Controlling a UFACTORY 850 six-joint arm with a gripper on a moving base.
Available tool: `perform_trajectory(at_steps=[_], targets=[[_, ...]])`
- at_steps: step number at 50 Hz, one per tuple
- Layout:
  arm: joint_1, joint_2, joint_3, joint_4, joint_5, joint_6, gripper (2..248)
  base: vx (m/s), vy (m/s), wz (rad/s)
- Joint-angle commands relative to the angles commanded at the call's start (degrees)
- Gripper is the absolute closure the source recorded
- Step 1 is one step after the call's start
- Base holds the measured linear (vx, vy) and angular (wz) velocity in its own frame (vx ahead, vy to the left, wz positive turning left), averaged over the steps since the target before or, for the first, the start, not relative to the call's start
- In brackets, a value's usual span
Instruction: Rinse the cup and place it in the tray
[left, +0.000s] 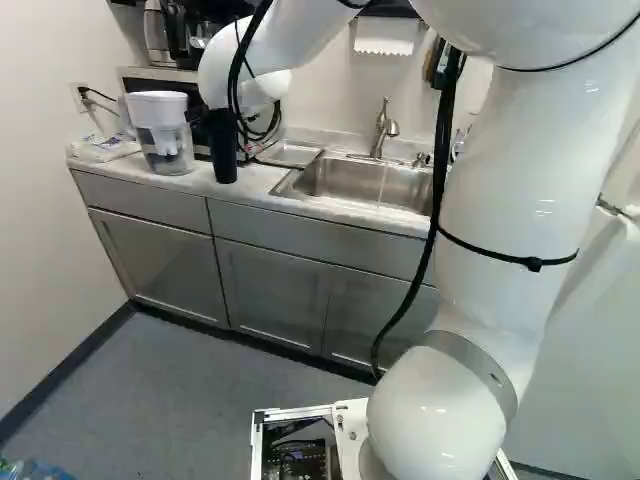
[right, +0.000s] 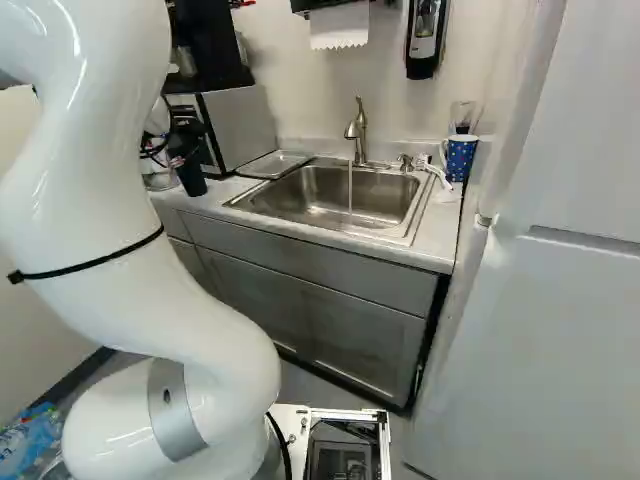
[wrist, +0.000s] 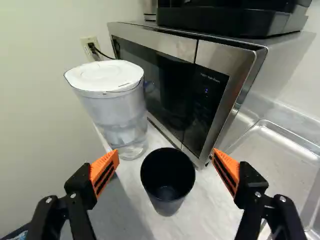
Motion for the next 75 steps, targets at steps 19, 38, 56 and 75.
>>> perform_trajectory(at_steps=[19,38,56,75], targets=[[0.4,-0.1,2.3,0.0,3.0,0.0,3,0.0,0.0,0.0],[0.7,-0.1,4.6,0.0,6.0,0.0,3,0.0,0.0,0.0],[0.5,-0.4,6.5,0.0,8.5,0.0,3,0.0,0.0,0.0],[0.3,-1.1,8.1,0.0,11.6,0.0,3,0.0,0.0,0.0]])
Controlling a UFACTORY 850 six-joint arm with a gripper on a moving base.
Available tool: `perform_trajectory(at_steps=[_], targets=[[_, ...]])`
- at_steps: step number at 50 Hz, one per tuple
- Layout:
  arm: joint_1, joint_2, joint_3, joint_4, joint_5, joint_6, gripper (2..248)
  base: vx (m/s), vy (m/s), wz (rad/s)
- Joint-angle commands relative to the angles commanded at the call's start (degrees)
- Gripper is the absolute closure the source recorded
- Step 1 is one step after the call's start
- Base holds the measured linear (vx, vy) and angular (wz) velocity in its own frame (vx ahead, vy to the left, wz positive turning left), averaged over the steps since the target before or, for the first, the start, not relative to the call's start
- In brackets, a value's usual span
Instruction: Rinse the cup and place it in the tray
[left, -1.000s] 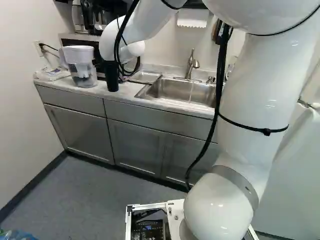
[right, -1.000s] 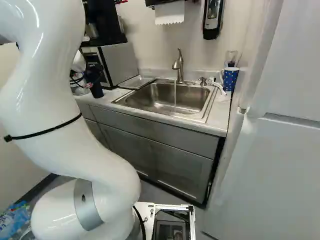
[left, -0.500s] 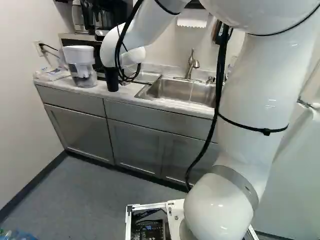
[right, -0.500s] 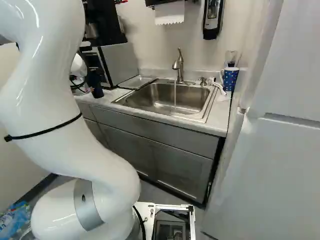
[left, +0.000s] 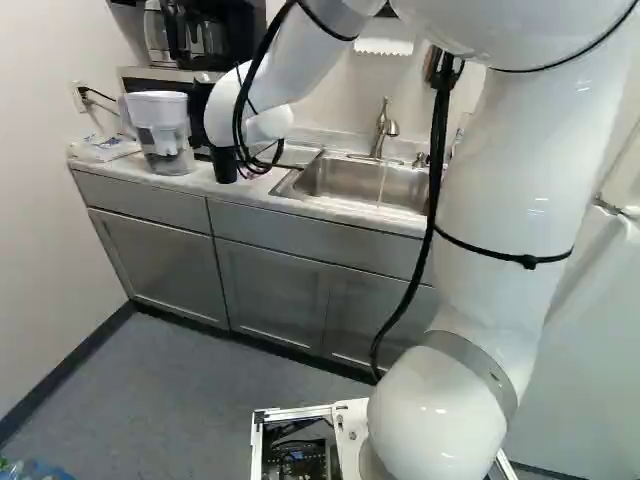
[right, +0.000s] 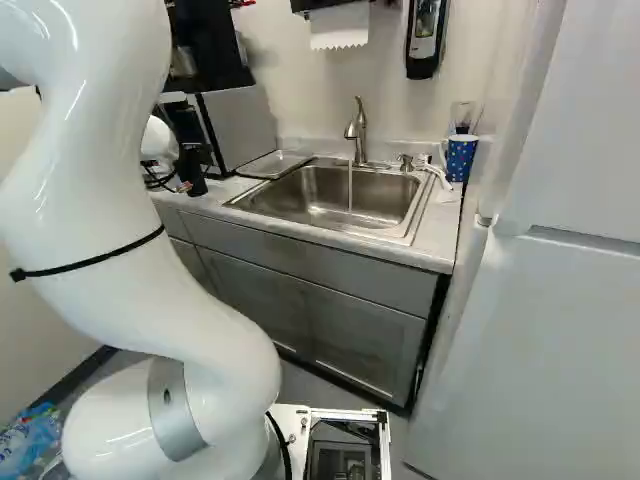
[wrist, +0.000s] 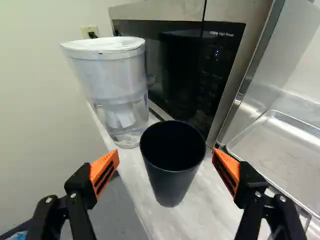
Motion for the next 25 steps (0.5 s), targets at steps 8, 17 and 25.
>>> perform_trajectory(at_steps=[8,17,25], targets=[[0.0,-0.7,0.2,0.0,1.6,0.0,3,0.0,0.0,0.0],[0.0,-1.5,0.5,0.0,3.3,0.0,3,0.0,0.0,0.0],[0.0,-2.2,0.7,0.0,4.9,0.0,3,0.0,0.0,0.0]])
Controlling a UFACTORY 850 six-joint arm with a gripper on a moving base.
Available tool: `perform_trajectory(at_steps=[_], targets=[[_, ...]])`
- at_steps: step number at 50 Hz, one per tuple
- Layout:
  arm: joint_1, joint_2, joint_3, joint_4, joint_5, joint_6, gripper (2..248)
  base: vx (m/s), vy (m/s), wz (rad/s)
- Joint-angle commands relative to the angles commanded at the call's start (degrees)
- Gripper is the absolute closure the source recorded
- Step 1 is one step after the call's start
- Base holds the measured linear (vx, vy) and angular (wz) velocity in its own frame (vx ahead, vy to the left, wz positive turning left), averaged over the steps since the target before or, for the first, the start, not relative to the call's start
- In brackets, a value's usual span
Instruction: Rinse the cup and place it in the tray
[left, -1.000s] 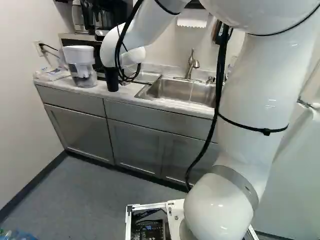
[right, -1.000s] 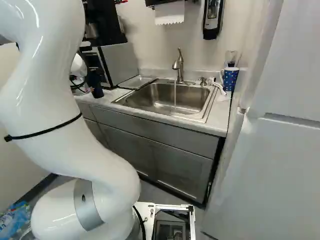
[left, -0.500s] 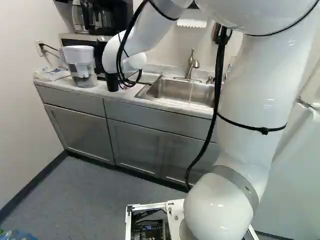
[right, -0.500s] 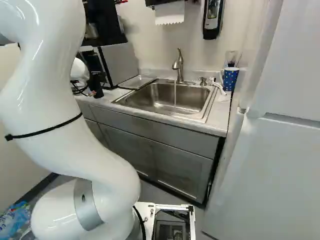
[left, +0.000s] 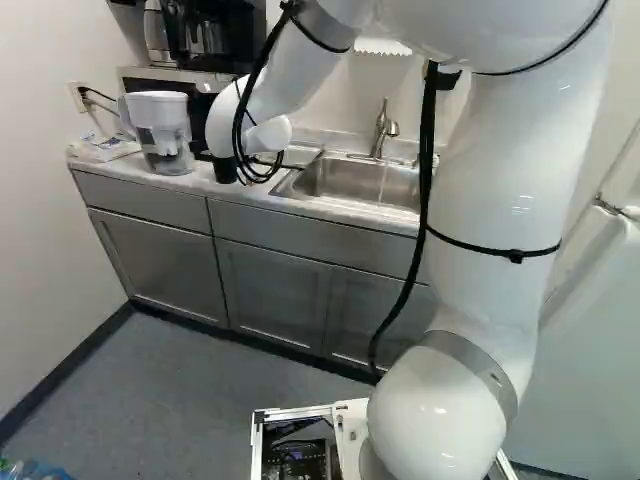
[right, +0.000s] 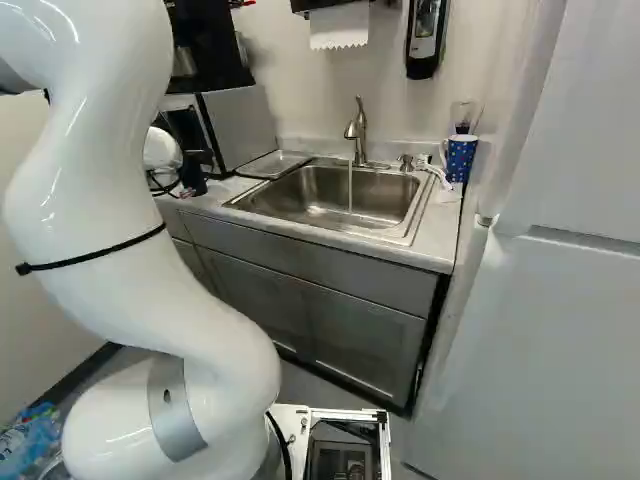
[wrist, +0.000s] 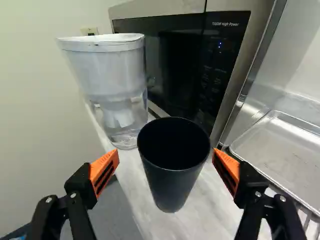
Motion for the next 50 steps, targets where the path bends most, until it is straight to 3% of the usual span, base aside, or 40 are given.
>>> perform_trajectory(at_steps=[50], targets=[[-0.3,-3.7,2.2,0.0,11.0,0.0,3,0.0,0.0,0.0]])
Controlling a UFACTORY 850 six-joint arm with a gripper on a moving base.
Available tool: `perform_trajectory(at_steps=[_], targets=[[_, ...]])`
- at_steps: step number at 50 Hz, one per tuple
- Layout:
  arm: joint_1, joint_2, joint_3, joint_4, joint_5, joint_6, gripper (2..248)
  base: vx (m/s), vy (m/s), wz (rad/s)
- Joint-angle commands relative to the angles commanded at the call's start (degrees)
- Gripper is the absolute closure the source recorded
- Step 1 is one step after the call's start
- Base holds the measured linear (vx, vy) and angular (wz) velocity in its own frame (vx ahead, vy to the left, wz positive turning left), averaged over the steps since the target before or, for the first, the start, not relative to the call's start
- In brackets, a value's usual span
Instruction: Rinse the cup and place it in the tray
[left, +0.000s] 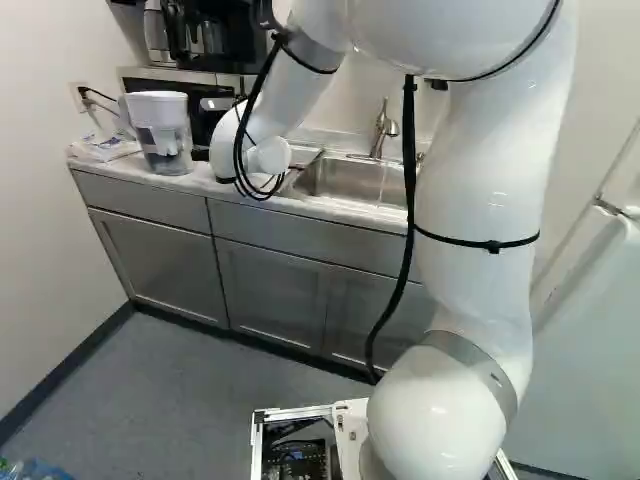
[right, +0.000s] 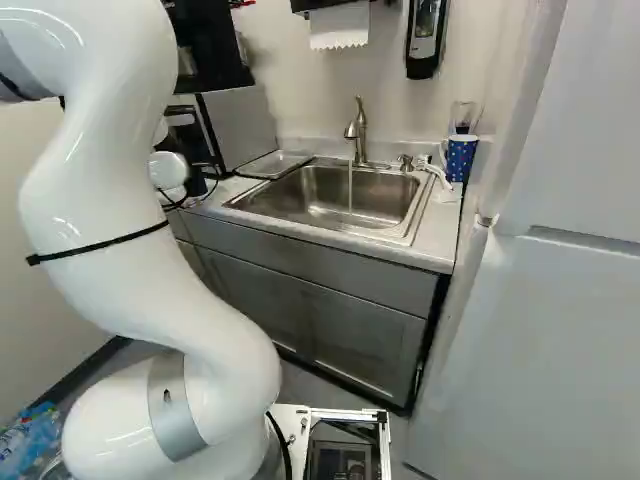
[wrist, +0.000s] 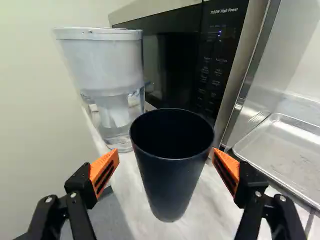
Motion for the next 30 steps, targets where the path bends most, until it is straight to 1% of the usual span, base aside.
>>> perform_trajectory(at_steps=[12,23,30], targets=[[-0.1,-0.2,1.3,0.0,3.0,0.0,3,0.0,0.0,0.0],[0.1,0.4,2.0,0.0,5.7,0.0,3,0.0,0.0,0.0],[0.3,1.0,2.7,0.0,6.2,0.0,3,0.0,0.0,0.0]])
